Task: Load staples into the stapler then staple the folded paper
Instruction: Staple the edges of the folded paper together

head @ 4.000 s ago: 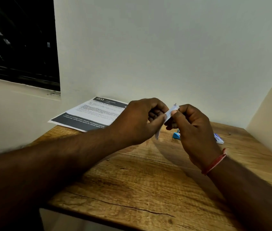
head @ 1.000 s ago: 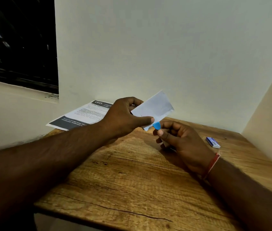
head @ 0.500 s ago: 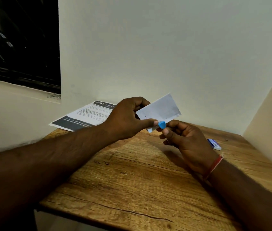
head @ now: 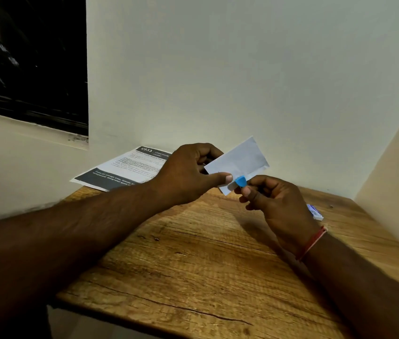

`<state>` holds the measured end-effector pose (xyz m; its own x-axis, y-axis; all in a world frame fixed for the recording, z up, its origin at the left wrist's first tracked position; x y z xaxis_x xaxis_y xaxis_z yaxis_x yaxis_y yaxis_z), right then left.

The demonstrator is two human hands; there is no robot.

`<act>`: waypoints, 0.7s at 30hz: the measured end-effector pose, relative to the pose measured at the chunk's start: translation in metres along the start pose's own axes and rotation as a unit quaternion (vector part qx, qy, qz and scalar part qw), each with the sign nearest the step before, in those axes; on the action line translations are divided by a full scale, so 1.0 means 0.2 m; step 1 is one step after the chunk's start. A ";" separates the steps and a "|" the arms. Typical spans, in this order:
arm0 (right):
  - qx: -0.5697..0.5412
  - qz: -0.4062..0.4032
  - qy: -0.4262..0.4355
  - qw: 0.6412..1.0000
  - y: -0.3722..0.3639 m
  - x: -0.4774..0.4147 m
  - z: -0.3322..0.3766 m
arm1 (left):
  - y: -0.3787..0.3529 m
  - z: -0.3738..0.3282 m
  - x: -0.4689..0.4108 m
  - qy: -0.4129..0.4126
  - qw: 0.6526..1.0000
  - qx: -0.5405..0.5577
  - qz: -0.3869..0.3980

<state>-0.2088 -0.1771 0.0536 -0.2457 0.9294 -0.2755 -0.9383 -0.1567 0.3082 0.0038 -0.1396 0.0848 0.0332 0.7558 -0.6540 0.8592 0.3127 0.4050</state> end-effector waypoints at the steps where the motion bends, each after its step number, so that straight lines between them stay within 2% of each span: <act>1: 0.001 -0.008 -0.001 1.000 0.01 0.00 0.00 | 0.00 0.01 0.00 0.008 1.000 0.014 0.003; 7: -0.006 -0.043 -0.005 0.999 0.05 -0.01 0.00 | -0.04 0.08 0.02 0.064 0.997 0.027 0.043; 17: 0.024 -0.095 0.008 0.995 0.07 -0.01 0.02 | -0.06 0.05 0.03 0.070 0.994 0.065 0.045; 21: -0.018 -0.071 -0.006 0.997 0.06 0.00 0.00 | -0.05 0.04 0.03 0.070 0.994 0.073 0.040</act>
<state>-0.2200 -0.1790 0.0576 -0.1080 0.9468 -0.3032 -0.9714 -0.0357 0.2347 -0.0002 -0.1432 0.0716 0.0411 0.8511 -0.5234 0.9222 0.1693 0.3477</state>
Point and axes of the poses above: each hand's wrist, its own x-axis away from the middle knuckle, its own y-axis out of the back of the hand, z = x × y, the point moved 10 cm from there along -x, towards the middle knuckle, and after that the axes turned 8 degrees about -y, right-handed, at the moved point
